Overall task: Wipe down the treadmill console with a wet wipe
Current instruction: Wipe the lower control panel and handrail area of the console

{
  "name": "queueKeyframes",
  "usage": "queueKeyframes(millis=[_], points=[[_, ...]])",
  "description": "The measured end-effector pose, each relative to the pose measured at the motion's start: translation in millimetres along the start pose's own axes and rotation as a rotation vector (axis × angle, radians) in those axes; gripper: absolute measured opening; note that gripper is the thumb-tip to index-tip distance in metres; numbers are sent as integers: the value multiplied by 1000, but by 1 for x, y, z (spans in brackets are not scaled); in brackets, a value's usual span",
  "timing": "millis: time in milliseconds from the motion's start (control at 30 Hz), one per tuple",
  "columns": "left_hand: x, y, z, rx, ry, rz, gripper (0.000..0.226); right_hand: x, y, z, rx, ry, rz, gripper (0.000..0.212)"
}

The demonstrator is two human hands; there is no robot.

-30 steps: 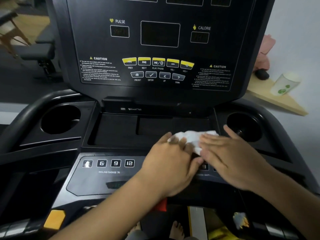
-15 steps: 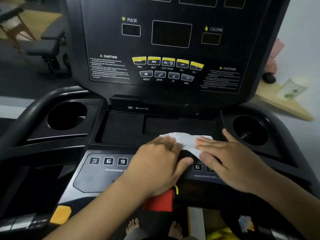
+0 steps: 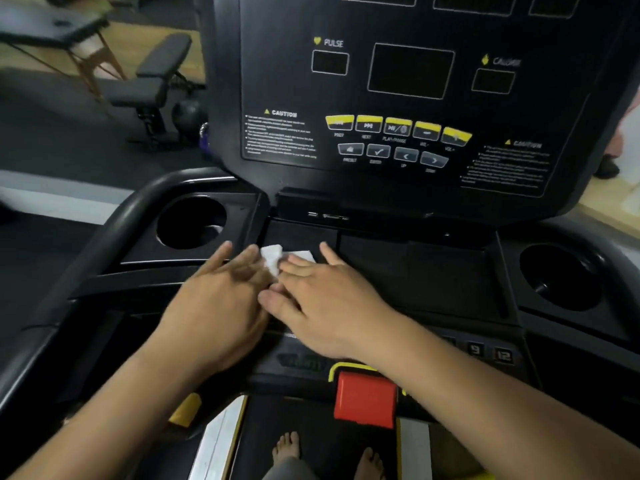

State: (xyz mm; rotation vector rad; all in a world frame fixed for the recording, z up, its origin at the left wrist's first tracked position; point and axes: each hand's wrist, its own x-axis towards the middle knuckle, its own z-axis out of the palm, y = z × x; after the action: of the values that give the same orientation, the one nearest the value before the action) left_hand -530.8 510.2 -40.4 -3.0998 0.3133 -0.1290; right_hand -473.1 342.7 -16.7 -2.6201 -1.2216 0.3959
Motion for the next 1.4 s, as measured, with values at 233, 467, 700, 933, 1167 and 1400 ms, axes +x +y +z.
queueKeyframes(millis=[233,467,700,933,1167,1400], points=[[16,56,8,-144,56,27,59,-63,43,-10,-93,15,132,99],[27,-2,9,-22,4,-31,61,8,23,-6,-109,-15,167,80],[-4,5,-1,-78,-2,6,61,-25,19,1,-68,-42,130,94],[42,-12,-2,37,-162,-102,82,28,14,-7,-56,-5,133,71],[-6,-3,-17,1,-128,-34,66,-27,8,-8,23,-83,123,79],[53,-6,-6,13,-228,-144,78,25,18,-10,-77,17,152,74]])
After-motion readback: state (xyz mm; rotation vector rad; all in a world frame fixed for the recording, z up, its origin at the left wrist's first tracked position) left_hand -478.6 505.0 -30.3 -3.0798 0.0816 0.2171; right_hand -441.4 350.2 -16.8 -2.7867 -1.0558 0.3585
